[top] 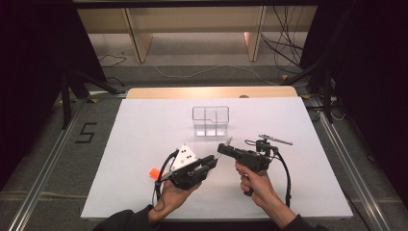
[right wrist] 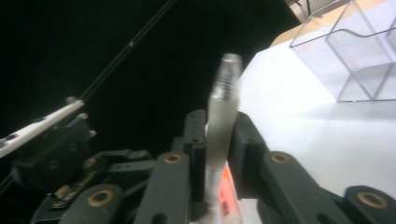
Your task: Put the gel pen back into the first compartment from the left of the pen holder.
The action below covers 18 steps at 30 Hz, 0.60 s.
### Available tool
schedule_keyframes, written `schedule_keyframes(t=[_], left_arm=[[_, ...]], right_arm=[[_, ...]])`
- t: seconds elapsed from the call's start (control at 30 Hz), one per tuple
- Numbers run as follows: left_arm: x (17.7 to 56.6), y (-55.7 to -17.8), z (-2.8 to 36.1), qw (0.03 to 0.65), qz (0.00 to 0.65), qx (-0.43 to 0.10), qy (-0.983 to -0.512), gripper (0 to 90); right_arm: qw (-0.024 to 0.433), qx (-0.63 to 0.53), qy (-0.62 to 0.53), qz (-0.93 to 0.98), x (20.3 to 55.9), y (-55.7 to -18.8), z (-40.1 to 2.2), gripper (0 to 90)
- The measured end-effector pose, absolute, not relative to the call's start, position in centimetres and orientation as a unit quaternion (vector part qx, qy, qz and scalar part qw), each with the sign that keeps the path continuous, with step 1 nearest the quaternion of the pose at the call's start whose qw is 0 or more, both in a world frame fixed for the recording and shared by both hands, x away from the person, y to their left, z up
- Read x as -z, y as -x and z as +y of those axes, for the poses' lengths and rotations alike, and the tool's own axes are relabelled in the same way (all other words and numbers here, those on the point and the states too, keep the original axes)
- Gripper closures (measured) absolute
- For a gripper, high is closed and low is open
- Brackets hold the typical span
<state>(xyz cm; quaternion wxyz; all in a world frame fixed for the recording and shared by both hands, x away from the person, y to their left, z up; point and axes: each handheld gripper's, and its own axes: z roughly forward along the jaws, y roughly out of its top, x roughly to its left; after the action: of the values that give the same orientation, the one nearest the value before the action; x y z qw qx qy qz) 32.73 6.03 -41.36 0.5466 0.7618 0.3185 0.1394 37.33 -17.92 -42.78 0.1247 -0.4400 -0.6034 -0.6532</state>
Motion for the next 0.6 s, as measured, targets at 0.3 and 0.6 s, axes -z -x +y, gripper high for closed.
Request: schedule_keyframes(t=[0.3, 0.6], left_arm=[[41.1, -33.1, 6.8, 0.518, 0.324, -0.107, -0.784, 35.4], [41.5, -33.3, 8.6, 0.478, 0.322, -0.099, -0.811, 27.2]], right_arm=[[0.080, 0.662, 0.424, -0.612, 41.8, -37.2, -18.7, 80.2], [0.018, 0.660, 0.407, -0.631, 40.0, -37.4, -19.4, 80.1]])
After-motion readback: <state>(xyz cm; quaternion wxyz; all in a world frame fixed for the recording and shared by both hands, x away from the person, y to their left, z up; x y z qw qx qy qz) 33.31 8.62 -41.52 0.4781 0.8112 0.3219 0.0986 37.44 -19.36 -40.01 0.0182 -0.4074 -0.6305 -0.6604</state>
